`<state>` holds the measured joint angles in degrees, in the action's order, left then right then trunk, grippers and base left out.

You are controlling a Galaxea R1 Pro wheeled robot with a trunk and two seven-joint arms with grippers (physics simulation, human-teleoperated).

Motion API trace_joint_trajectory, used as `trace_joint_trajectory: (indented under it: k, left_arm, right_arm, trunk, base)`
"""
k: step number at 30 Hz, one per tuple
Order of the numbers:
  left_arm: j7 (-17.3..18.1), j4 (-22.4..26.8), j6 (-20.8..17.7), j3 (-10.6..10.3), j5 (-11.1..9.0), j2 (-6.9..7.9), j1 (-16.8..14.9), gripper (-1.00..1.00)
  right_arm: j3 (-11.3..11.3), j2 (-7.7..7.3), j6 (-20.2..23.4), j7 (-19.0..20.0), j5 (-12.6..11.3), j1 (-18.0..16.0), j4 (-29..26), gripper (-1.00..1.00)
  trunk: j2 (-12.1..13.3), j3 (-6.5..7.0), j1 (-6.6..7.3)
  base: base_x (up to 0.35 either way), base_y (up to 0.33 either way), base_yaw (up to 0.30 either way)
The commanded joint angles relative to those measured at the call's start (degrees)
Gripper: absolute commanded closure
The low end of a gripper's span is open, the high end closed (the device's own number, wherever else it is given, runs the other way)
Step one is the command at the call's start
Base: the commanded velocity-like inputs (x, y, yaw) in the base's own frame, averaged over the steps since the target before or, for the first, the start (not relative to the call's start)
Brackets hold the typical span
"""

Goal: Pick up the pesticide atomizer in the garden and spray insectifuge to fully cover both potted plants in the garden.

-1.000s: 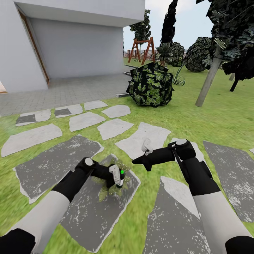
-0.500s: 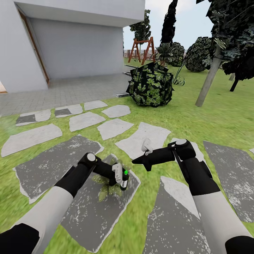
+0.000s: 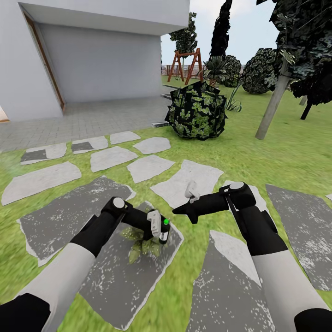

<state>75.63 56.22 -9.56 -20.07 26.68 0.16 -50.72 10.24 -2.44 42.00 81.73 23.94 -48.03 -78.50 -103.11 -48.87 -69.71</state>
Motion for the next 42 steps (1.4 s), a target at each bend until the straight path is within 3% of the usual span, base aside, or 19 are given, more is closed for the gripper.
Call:
trace_joint_trajectory:
  k: [1,10,16,42]
  left_arm:
    - [0.22,0.23,-0.61,-0.06,0.12,0.02,-0.06,1.00]
    - [0.26,2.25,-0.63,-0.06,0.12,0.02,-0.22,1.00]
    - [3.50,2.48,-0.64,-0.06,0.12,0.02,-0.14,1.00]
    - [3.74,7.20,-2.19,-0.14,0.13,-0.07,-0.95,1.00]
  right_arm:
    - [0.04,-0.02,0.54,0.35,0.35,-0.05,-0.07,1.00]
    - [0.04,-0.02,-0.59,0.32,0.41,-0.05,-0.07,1.00]
    - [0.04,-0.02,-0.69,0.31,0.43,-0.05,-0.07,1.00]
    - [0.04,-0.02,-0.72,0.27,0.46,-0.05,-0.07,1.00]
  trunk:
    - [-0.02,-0.05,0.01]
    - [-0.02,-0.05,0.01]
    - [-0.02,-0.05,0.01]
    - [-0.02,-0.05,0.01]
  base:
    - [0.000,0.000,0.000]
    - [0.000,0.000,0.000]
    - [0.000,0.000,0.000]
    - [0.000,0.000,0.000]
